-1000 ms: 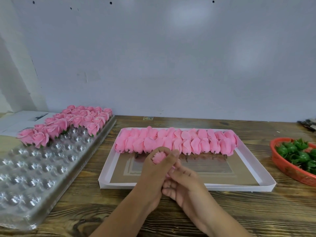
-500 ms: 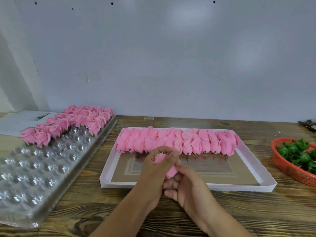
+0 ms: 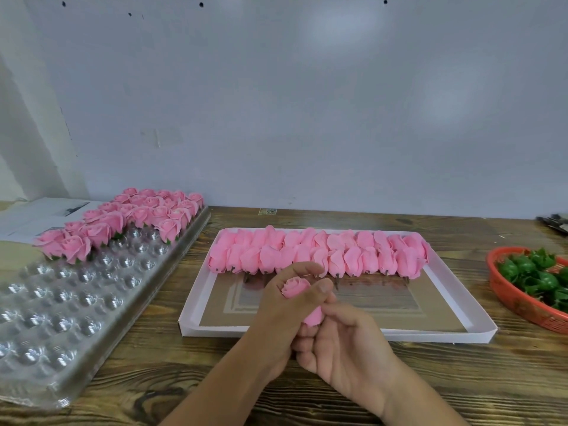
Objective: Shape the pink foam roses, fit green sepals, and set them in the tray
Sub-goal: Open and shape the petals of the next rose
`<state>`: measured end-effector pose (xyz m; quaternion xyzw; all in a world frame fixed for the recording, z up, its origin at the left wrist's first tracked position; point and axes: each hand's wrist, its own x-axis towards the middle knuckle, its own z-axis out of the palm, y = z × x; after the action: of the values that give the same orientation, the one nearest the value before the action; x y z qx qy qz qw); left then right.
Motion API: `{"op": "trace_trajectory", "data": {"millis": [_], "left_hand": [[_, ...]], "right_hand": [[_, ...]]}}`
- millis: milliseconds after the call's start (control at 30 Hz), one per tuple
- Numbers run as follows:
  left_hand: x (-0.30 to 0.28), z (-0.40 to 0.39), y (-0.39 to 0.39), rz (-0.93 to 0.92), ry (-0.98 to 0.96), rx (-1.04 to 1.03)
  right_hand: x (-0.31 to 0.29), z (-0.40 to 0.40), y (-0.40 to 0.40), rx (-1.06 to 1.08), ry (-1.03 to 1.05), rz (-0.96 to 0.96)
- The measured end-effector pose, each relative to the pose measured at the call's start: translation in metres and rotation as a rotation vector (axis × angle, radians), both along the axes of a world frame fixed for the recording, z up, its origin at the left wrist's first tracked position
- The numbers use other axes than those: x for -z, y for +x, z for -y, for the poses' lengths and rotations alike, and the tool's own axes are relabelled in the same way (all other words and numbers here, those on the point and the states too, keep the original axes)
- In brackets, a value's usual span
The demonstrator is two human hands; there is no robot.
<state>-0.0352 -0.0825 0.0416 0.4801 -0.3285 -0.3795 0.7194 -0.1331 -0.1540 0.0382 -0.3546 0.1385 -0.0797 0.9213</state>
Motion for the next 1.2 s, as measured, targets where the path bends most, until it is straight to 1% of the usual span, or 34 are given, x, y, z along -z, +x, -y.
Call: {"op": "trace_trajectory", "data": {"millis": [67, 100, 200, 267, 333, 400, 467, 600, 667, 800, 833, 967, 1200], "left_hand": [[0.001, 0.001, 0.001, 0.003, 0.001, -0.012], [0.001, 0.001, 0.001, 0.0, -0.003, -0.027], [0.001, 0.003, 0.003, -0.026, 0.007, -0.088], [0.002, 0.004, 0.003, -0.019, 0.033, -0.152], [0.001, 0.005, 0.002, -0.014, 0.04, -0.193], [0.0, 0.005, 0.0, 0.001, 0.036, -0.22], [-0.001, 0.005, 0.0, 0.025, 0.027, -0.235], [0.0, 0.003, 0.001, 0.073, 0.021, -0.2], [0.001, 0.003, 0.0, 0.08, 0.02, -0.152], [0.001, 0.003, 0.001, 0.06, -0.027, -0.044], [0.001, 0.003, 0.002, 0.058, -0.046, -0.016], [-0.001, 0.003, 0.008, 0.072, -0.065, 0.047], [-0.001, 0.002, 0.014, 0.111, -0.056, 0.062]], "right_hand": [[-0.001, 0.0, 0.0, 0.0, -0.028, -0.021], [-0.001, -0.001, 0.0, 0.026, -0.08, -0.044], [0.005, -0.003, 0.005, 0.229, -0.353, -0.121], [0.008, -0.005, 0.007, 0.346, -0.526, -0.115], [0.01, -0.008, 0.007, 0.376, -0.575, -0.085], [0.01, -0.01, 0.006, 0.367, -0.523, -0.027], [0.008, -0.009, 0.005, 0.344, -0.421, 0.038], [0.006, -0.007, 0.004, 0.234, -0.252, 0.146], [0.004, -0.006, 0.004, 0.197, -0.177, 0.166], [0.001, 0.001, 0.001, 0.184, 0.077, 0.16], [0.0, 0.002, 0.0, 0.19, 0.112, 0.152], [-0.003, 0.006, -0.002, 0.222, 0.163, 0.126], [-0.002, 0.009, -0.002, 0.16, 0.081, 0.099]]}}
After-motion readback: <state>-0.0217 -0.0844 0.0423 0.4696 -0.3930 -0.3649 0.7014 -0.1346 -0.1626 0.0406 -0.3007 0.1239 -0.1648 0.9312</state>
